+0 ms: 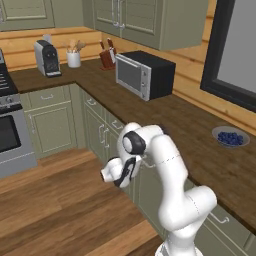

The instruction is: Take a straw from the drawer in front and place it inside the glass cup on the dining counter.

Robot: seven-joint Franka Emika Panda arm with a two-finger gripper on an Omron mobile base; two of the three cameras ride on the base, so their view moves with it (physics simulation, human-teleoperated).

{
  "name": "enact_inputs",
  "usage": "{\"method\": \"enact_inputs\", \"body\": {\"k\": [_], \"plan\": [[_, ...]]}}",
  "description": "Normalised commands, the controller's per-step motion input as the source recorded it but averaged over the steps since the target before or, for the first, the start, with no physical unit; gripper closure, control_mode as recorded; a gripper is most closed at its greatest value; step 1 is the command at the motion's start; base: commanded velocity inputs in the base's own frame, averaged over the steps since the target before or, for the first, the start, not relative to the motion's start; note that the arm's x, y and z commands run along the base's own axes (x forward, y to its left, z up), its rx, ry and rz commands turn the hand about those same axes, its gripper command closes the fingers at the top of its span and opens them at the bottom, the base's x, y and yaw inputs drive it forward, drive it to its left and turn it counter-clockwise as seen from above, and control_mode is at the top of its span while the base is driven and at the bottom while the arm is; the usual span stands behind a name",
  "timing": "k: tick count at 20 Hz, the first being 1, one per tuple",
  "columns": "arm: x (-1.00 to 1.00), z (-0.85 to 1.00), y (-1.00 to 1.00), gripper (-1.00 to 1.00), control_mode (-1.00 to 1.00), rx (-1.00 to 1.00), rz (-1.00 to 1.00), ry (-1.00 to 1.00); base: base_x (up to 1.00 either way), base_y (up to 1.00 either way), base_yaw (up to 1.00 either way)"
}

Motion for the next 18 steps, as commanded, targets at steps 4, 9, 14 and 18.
{"method": "enact_inputs", "body": {"k": [4, 9, 14, 18], "plan": [[-0.3, 0.8, 0.51, -1.0, -1.0, 0.0, 0.04, 0.0, 0.0, 0.0, 0.0], [-0.33, 0.82, 0.68, -1.0, -1.0, -0.01, 0.03, 0.0, 0.0, 0.0, 0.0], [-0.37, 0.86, 0.92, -1.0, -1.0, -0.06, 0.02, 0.0, 0.0, 0.0, 0.0], [-0.34, 0.83, 0.98, -1.0, -1.0, -0.11, 0.01, 0.0, 0.0, 0.0, 0.0]]}}
